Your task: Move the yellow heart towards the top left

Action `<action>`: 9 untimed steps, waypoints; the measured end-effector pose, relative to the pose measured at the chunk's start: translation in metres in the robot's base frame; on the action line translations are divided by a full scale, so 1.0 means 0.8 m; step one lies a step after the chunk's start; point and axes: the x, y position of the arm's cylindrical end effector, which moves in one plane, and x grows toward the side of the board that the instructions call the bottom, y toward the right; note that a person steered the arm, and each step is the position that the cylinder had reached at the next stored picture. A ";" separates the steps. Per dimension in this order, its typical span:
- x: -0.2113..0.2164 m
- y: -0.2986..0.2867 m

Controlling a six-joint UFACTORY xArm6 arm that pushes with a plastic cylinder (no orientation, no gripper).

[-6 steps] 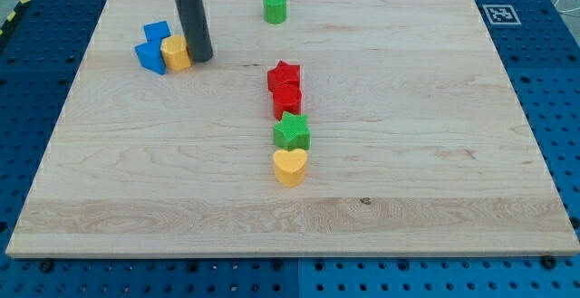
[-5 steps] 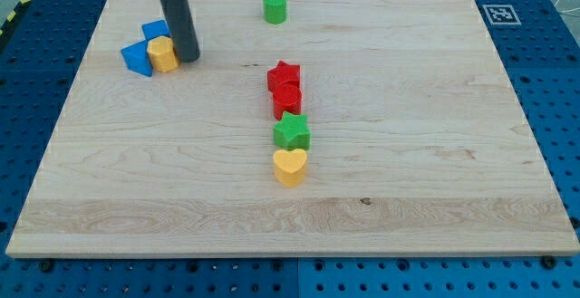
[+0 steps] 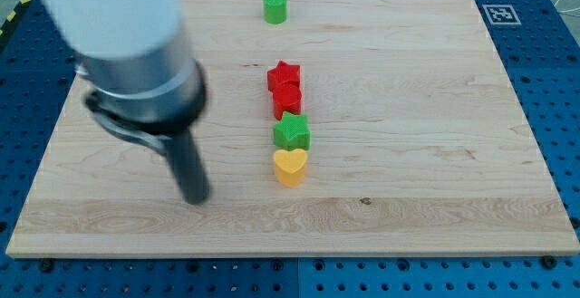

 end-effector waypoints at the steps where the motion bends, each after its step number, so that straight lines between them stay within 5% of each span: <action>1: 0.003 0.074; 3: -0.010 0.137; 8: -0.147 0.050; 9: -0.136 0.030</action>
